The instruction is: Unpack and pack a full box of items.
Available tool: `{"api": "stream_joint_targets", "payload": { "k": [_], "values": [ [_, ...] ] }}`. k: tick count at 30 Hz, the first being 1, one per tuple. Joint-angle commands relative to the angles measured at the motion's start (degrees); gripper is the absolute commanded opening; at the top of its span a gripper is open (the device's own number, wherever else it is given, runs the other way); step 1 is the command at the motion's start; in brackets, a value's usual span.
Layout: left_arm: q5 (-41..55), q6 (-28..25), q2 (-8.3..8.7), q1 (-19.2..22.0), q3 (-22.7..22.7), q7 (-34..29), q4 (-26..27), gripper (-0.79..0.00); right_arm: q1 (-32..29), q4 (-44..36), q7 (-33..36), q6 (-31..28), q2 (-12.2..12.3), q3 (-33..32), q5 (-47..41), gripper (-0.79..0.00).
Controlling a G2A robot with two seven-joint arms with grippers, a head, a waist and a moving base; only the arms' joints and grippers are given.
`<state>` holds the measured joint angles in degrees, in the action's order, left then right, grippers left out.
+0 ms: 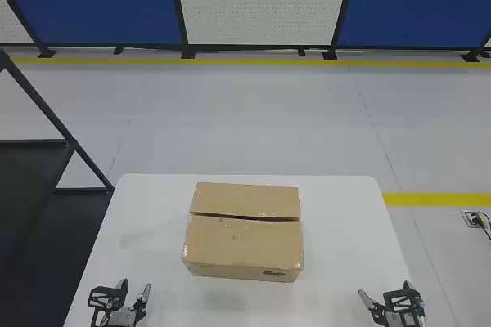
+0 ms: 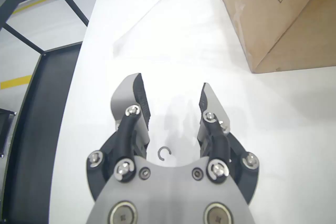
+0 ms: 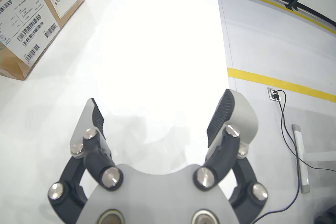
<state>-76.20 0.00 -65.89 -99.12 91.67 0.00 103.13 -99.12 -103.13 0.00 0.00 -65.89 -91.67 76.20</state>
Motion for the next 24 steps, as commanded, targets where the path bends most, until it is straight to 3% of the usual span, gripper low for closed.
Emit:
{"api": "stream_joint_targets", "payload": {
  "k": [1,2,7,15,18,24],
  "values": [
    [0.00,0.00,0.00,0.00,0.00,0.00,0.00,-0.325,0.00,0.00,0.00,0.00,0.00,0.00,0.00,0.000],
    [0.59,-1.02,-0.01,-0.08,-0.08,0.63,0.01,0.000,0.02,-0.29,-0.29,-0.59,0.00,0.15,0.09,0.000],
    [2.89,-3.75,0.10,-0.26,2.41,3.07,-0.22,0.000,-0.58,-4.28,0.00,-4.39,0.05,-0.89,-2.28,0.000],
    [10.88,-13.44,0.60,0.29,8.80,4.89,3.00,0.000,1.61,-12.18,8.76,-12.61,0.37,-4.40,-13.82,0.000],
    [13.50,-17.96,0.90,1.10,10.97,4.44,4.16,0.000,4.44,-13.70,13.07,-12.94,0.40,-4.93,-18.95,0.000],
    [16.45,-21.95,1.23,2.52,13.37,2.17,7.29,0.000,11.79,-14.11,21.26,-9.98,0.22,-1.57,-24.31,0.000]
  ]
}}
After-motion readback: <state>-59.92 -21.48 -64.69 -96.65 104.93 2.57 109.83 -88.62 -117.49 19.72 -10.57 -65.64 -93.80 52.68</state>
